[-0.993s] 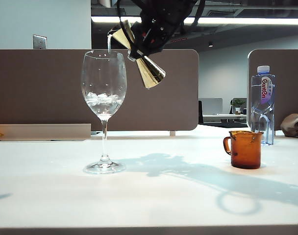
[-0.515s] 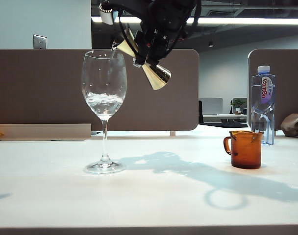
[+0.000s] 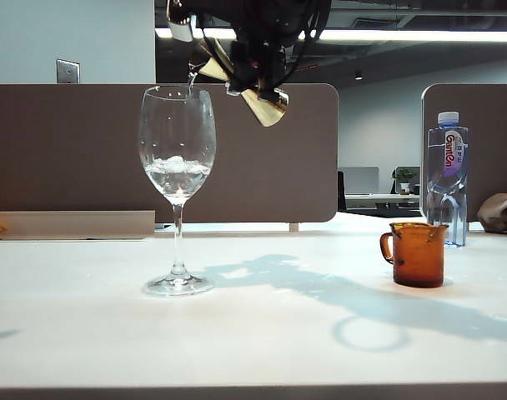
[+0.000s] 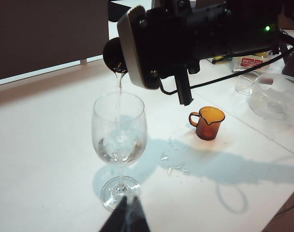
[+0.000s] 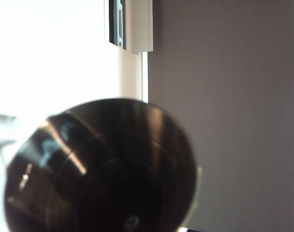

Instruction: Pick up the small amber measuring cup and pour the water in it into the jigger, then pick up the jigger and pour the water in it into the wine glass.

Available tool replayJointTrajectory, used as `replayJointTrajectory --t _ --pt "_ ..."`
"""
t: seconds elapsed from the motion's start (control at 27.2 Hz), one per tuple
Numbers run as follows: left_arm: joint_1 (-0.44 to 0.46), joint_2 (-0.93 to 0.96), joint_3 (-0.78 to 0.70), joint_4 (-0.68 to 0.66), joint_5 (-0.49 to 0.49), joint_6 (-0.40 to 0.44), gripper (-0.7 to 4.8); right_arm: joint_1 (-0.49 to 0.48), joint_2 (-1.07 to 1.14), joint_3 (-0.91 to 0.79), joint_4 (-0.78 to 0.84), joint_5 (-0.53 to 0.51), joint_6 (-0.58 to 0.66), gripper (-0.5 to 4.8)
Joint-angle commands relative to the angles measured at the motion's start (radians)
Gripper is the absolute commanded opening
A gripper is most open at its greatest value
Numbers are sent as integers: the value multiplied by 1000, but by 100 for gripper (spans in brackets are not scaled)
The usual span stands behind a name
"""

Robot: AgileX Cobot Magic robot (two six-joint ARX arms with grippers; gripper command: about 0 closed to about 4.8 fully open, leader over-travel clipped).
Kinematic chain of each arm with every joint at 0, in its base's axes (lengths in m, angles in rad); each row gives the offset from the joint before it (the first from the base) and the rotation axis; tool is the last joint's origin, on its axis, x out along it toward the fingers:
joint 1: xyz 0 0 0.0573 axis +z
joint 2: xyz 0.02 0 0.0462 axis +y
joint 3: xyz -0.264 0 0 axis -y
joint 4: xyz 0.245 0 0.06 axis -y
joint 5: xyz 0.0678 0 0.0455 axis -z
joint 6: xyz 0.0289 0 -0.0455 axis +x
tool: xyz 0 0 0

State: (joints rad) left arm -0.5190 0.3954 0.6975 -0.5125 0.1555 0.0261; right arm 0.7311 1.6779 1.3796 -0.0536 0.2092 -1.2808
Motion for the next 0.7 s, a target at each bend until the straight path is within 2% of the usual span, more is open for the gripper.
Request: replayJointTrajectory --t 0.04,0.26,0.7 --pt "0 1 3 12 3 2 -1 2 -7 7 21 10 -82 -4" --pt "0 1 3 12 2 2 -1 8 -7 7 35 9 -152 -5" --pt "0 1 3 12 3 2 -2 24 -8 8 141 -1 -380 -5"
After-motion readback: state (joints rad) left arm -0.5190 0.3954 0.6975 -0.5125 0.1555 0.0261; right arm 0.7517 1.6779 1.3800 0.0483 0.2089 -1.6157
